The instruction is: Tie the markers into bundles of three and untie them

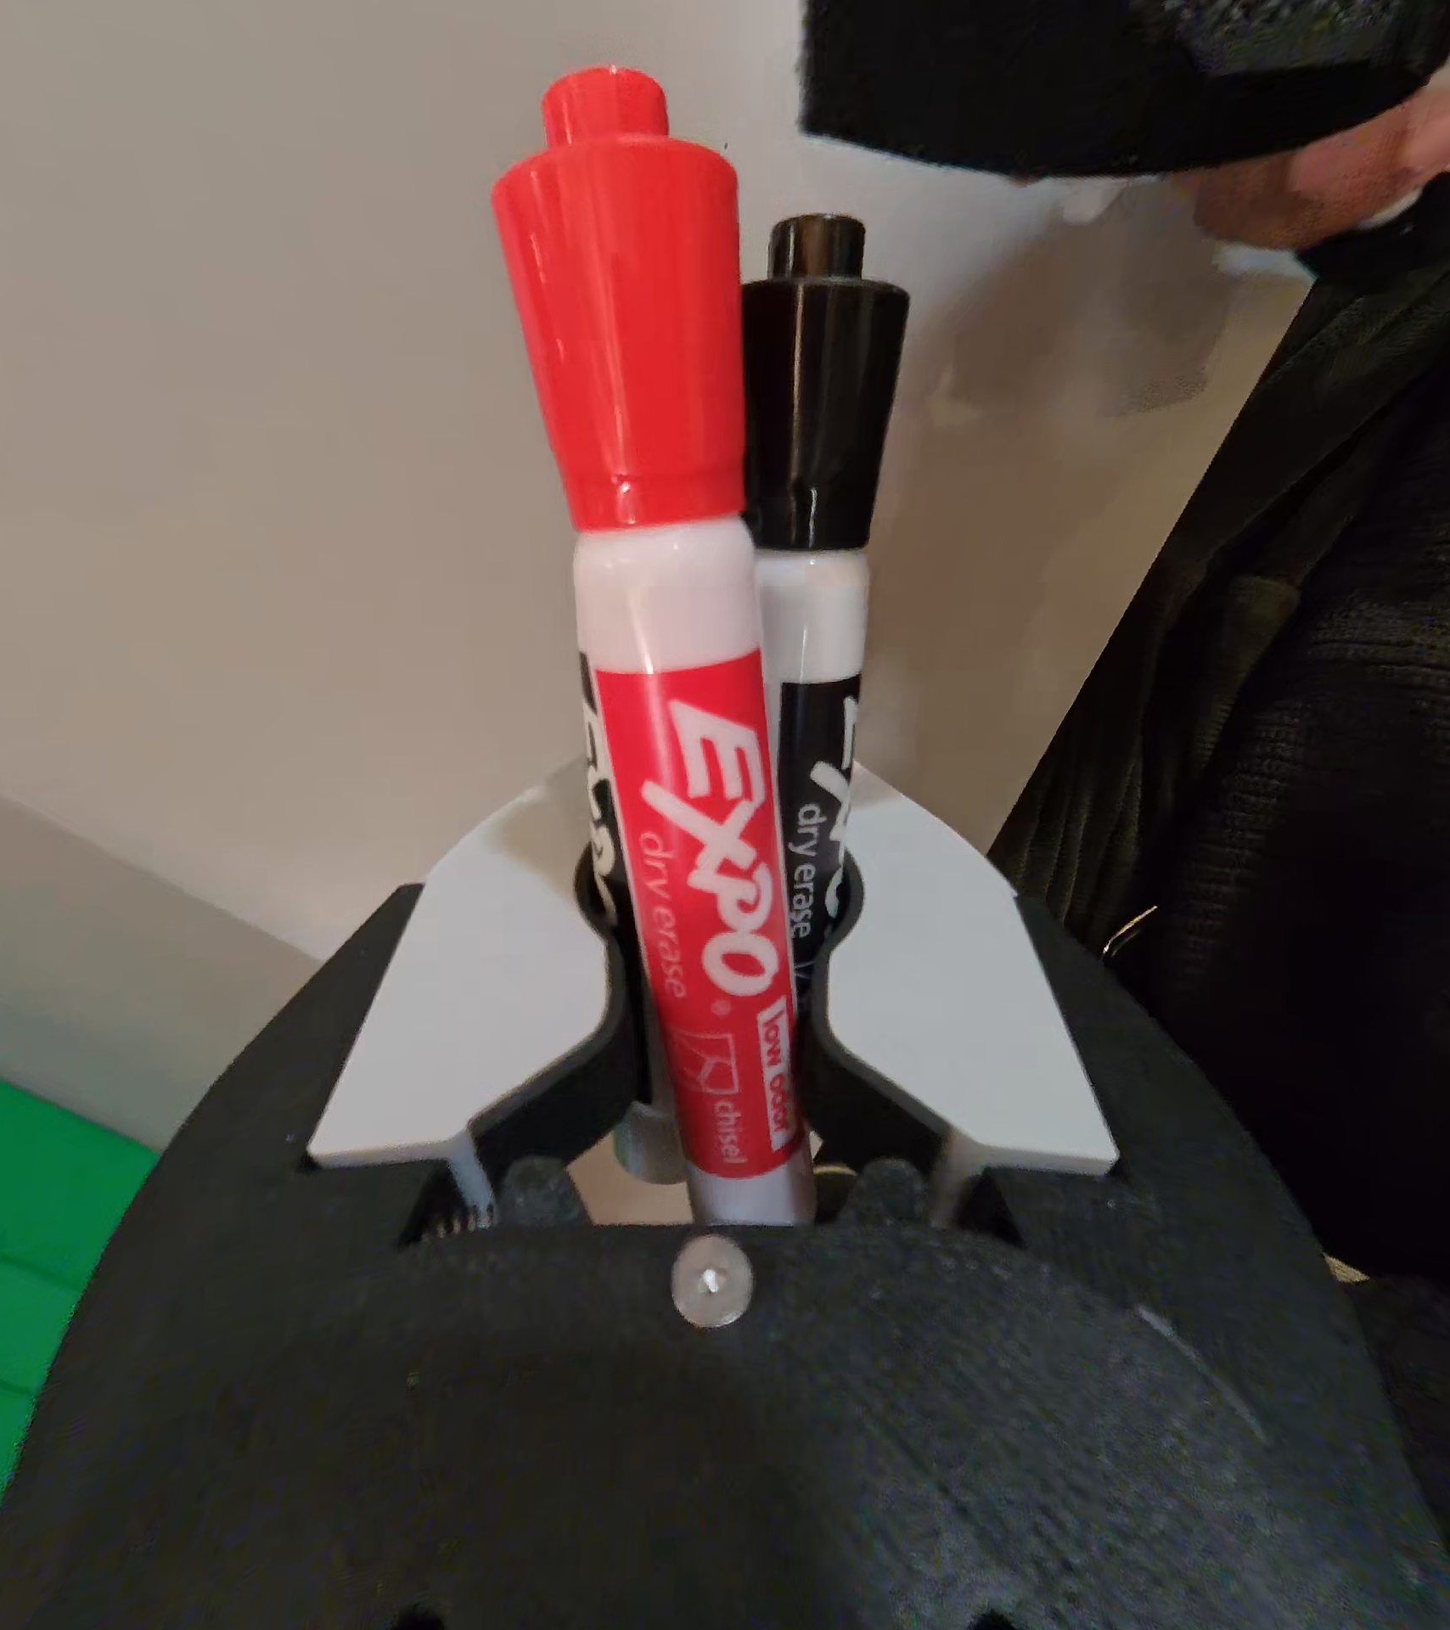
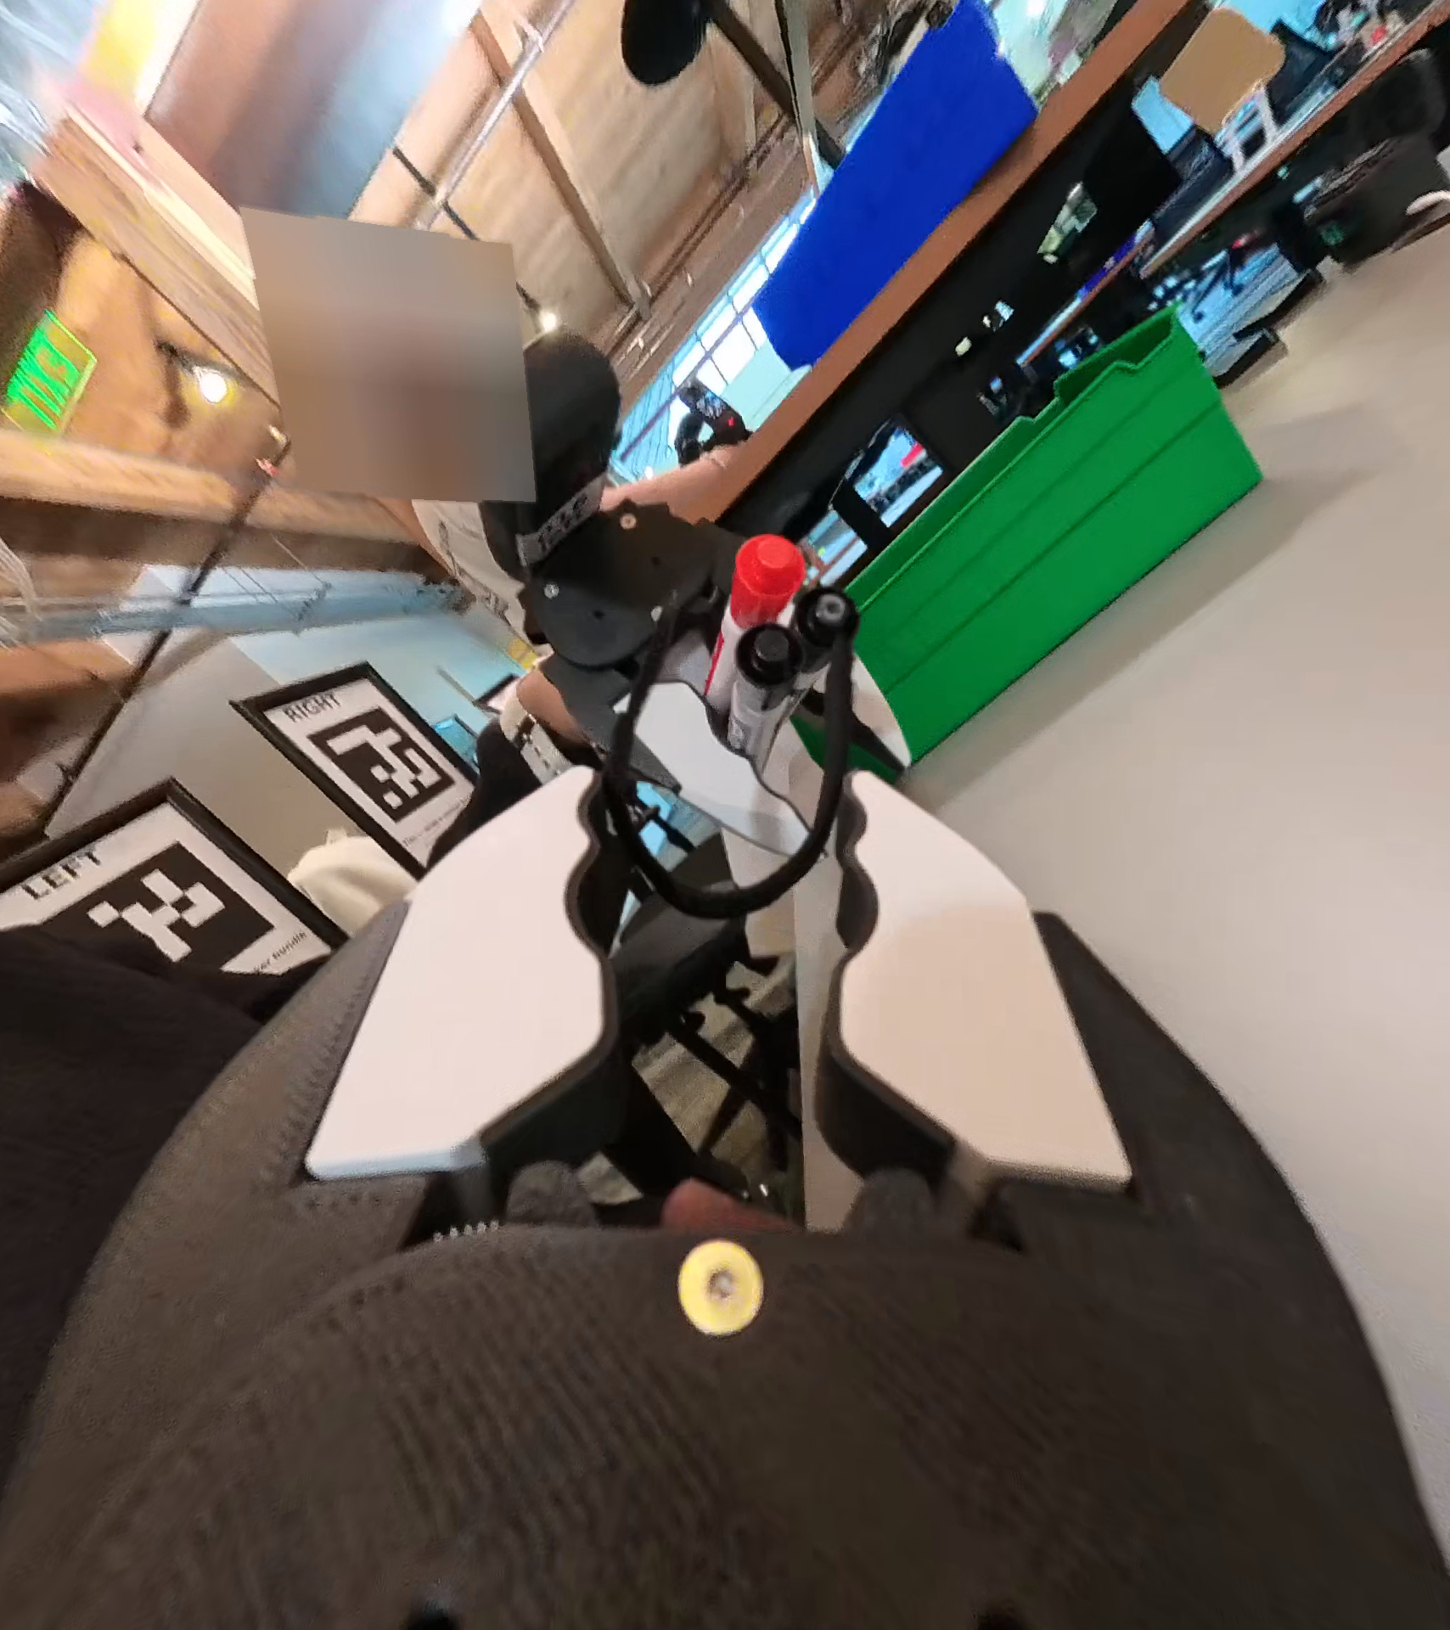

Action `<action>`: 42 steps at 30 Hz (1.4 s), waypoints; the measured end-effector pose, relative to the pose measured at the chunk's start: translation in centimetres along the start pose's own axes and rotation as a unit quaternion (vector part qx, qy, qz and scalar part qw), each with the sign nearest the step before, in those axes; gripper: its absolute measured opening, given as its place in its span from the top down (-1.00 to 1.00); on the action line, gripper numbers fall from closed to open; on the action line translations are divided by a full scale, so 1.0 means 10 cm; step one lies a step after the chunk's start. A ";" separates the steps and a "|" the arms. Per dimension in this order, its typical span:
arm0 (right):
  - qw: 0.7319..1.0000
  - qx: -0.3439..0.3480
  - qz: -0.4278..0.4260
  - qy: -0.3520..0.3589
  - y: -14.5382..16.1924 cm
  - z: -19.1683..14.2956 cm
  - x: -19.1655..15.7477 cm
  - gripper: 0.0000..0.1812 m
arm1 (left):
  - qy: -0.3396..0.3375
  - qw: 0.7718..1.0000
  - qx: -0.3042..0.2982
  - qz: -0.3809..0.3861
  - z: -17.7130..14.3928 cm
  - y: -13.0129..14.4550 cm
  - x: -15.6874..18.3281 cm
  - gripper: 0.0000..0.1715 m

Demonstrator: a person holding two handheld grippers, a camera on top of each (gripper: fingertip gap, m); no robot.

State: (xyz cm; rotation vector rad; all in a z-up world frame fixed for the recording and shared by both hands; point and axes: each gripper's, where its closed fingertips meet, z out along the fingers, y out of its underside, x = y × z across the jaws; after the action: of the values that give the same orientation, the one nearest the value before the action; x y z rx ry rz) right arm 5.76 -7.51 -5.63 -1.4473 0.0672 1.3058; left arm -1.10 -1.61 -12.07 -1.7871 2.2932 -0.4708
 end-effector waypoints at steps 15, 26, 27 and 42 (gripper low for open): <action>0.999 0.032 0.037 -0.013 0.14 0.14 0.03 0.40 | 0.048 0.999 0.014 0.022 0.12 -0.17 0.22 0.50; 0.998 0.046 0.040 -0.013 0.09 0.13 0.03 0.40 | 0.070 0.996 -0.013 0.053 0.30 -0.27 0.42 0.49; 0.998 0.045 0.039 -0.013 0.09 0.13 0.03 0.40 | 0.071 0.996 -0.015 0.056 0.31 -0.28 0.44 0.50; 1.000 -0.013 0.007 0.013 0.14 0.11 0.07 0.53 | 0.061 0.994 -0.051 0.078 0.39 -0.30 0.55 0.50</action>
State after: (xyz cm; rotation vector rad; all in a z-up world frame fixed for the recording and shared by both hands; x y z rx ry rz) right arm 4.39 -6.82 -6.79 -1.4885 0.0778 1.3033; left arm 1.59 -8.07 -14.37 -1.6479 2.5599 -0.4563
